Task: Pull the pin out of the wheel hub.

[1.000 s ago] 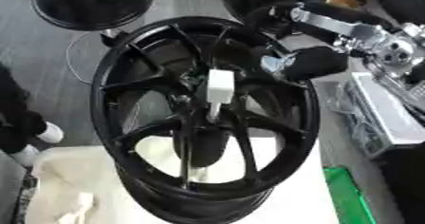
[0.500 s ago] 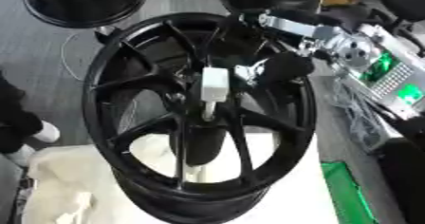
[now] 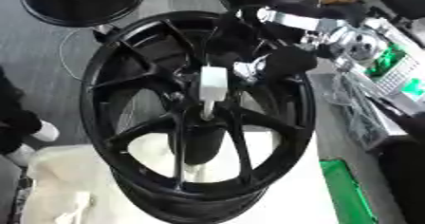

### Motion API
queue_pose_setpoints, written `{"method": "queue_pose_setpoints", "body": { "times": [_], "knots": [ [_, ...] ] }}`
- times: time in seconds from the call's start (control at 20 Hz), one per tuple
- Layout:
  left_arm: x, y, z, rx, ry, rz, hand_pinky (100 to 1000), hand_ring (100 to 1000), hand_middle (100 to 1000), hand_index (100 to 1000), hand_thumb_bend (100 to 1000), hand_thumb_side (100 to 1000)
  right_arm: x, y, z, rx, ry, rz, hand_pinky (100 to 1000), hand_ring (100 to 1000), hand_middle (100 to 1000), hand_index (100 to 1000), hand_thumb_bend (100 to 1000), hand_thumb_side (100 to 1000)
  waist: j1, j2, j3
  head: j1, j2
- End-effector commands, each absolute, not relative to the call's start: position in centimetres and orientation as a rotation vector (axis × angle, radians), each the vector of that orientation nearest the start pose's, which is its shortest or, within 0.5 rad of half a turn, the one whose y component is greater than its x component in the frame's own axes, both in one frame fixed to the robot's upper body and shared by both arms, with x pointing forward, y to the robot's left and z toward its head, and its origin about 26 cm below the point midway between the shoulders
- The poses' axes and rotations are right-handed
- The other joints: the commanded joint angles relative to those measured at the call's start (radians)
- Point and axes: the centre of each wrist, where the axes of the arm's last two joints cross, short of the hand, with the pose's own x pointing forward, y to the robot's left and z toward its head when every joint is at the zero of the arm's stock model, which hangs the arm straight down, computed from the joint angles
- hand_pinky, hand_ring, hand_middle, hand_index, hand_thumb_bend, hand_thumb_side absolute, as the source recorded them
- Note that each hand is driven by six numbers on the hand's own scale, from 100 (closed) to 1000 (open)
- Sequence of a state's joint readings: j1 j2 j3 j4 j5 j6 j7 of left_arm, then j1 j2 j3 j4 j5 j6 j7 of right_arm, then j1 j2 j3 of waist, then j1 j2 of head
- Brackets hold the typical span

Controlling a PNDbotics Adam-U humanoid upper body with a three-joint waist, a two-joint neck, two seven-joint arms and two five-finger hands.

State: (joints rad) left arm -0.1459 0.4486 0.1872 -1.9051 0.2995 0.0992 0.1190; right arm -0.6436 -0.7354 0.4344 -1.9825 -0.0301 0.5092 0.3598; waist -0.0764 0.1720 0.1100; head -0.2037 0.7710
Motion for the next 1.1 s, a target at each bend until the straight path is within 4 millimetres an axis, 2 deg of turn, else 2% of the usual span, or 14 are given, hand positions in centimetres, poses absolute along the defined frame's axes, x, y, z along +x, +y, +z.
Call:
{"method": "queue_pose_setpoints", "body": {
  "times": [0.05,0.15,0.35,0.65,1.1],
  "knots": [
    [28.61,35.05,18.03,0.252,-2.028,-0.013,602,790,743,764,100,787,30.12,-20.34,27.15,-0.169,-1.628,1.341,838,950,836,967,100,517,0.007,-0.007,0.003,-0.004,-0.001],
    [28.63,35.02,18.10,0.250,-2.031,-0.016,601,790,743,764,100,786,30.09,-20.20,26.91,-0.147,-1.599,1.385,840,961,831,965,100,556,0.008,-0.004,0.006,-0.006,-0.001],
    [28.66,35.00,18.18,0.250,-2.034,-0.016,601,789,741,761,100,786,30.05,-20.00,26.47,-0.109,-1.512,1.426,848,978,829,953,100,314,0.007,0.001,0.013,-0.010,-0.001],
    [28.73,34.82,18.16,0.240,-2.033,-0.019,601,790,740,761,100,791,30.04,-19.85,26.43,-0.100,-1.466,1.433,848,972,824,948,100,335,0.003,0.007,0.023,-0.017,-0.001],
    [28.76,34.76,18.05,0.241,-2.025,-0.030,600,790,737,758,100,799,30.05,-19.73,26.49,-0.136,-1.499,1.422,863,979,829,953,100,335,-0.004,0.015,0.021,-0.021,-0.001]
  ]
}}
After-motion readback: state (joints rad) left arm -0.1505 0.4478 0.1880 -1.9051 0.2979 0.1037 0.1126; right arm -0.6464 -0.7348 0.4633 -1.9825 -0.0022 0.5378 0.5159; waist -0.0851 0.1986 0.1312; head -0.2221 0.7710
